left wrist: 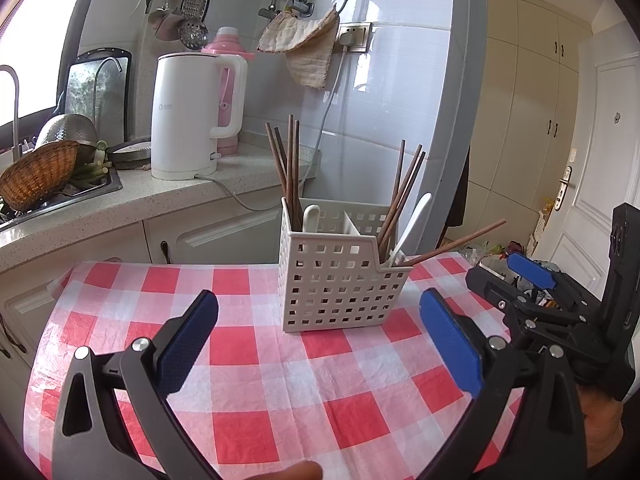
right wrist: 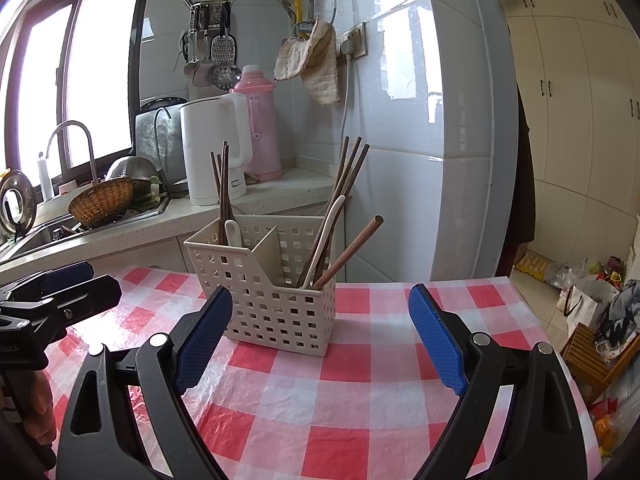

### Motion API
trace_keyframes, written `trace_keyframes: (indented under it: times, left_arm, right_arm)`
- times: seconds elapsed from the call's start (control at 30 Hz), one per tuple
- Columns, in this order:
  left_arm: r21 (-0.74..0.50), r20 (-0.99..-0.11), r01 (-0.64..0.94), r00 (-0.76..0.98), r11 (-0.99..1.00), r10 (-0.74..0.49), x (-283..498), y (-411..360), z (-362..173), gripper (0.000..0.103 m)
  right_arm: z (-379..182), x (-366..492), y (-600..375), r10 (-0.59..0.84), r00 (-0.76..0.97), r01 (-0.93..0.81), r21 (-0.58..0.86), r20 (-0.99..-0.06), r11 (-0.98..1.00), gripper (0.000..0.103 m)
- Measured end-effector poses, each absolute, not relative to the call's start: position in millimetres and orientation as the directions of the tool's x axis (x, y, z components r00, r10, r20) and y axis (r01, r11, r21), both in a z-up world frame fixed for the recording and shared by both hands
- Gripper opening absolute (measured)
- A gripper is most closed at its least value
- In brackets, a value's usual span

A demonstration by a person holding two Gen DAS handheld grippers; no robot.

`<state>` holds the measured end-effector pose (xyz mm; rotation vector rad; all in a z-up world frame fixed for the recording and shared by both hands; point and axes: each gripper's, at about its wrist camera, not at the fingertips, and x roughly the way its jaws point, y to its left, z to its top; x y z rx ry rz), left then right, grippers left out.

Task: Organize utensils

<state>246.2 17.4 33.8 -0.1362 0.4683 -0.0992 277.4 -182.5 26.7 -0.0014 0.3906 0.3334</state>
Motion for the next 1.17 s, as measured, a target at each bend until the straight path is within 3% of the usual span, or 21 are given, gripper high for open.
trace_keyframes:
  times: [1.17]
  left_arm:
    - [-0.133, -0.444, 0.070, 0.887, 0.989, -0.123, 246.8, 15.8, 33.1, 0.098]
  right_arm:
    - [25.1, 275.0, -178.5, 0.327, 0.868, -0.330, 0.057, -0.374, 0.942, 0.084]
